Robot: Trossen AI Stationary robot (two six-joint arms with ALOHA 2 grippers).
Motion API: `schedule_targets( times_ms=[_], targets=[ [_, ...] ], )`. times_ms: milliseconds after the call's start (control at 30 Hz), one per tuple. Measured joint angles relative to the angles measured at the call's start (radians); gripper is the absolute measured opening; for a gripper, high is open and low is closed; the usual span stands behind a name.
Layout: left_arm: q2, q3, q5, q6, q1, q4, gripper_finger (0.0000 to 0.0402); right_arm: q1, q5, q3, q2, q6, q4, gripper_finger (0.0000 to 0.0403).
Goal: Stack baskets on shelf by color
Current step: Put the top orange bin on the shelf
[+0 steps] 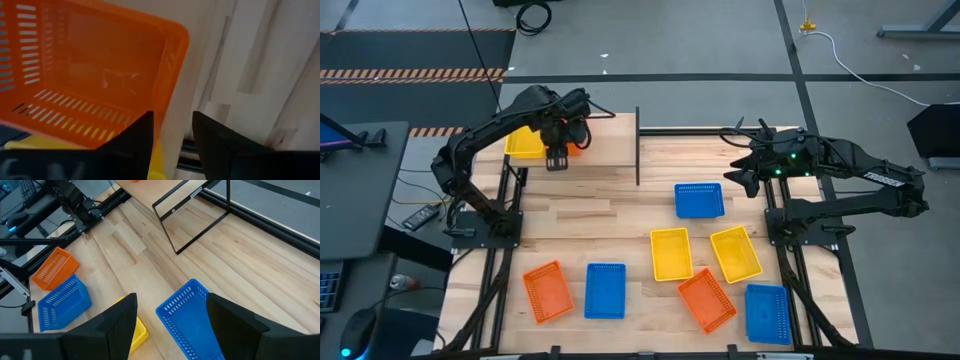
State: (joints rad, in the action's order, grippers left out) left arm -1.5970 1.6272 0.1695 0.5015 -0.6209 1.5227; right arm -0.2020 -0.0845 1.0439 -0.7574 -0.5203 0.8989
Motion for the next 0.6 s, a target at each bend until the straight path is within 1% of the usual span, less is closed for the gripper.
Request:
schedule_targets(
  times_ms=[100, 167, 267, 367, 400, 600],
  targets=[
    [0.0, 0.0, -0.01, 0.0, 0.003, 0.0, 0.0134, 0.0, 0.0, 0.0, 0.0, 0.0, 0.0, 0.0244],
    [0.0, 0.0, -0.015, 0.0, 0.003, 0.0, 0.0117, 0.0, 0.0, 0.0, 0.0, 0.0, 0.0, 0.0244],
    [0.0, 0.0, -0.027, -0.017, 0.003, 0.0, 0.0075, 0.0, 0.0, 0.0, 0.0, 0.0, 0.0, 0.0244],
    [0.0, 0.0, -0.034, -0.02, 0.003, -0.003, 0.0022, 0.0, 0.0, 0.0, 0.0, 0.0, 0.0, 0.0244],
    [0.0, 0.0, -0.042, -0.02, 0.003, -0.003, 0.0012, 0.0, 0.0, 0.0, 0.0, 0.0, 0.0, 0.0244],
    [0.0, 0.0, -0.087, -0.043, 0.007, -0.007, 0.001, 0.0, 0.0, 0.0, 0.0, 0.0, 0.0, 0.0244]
  ],
)
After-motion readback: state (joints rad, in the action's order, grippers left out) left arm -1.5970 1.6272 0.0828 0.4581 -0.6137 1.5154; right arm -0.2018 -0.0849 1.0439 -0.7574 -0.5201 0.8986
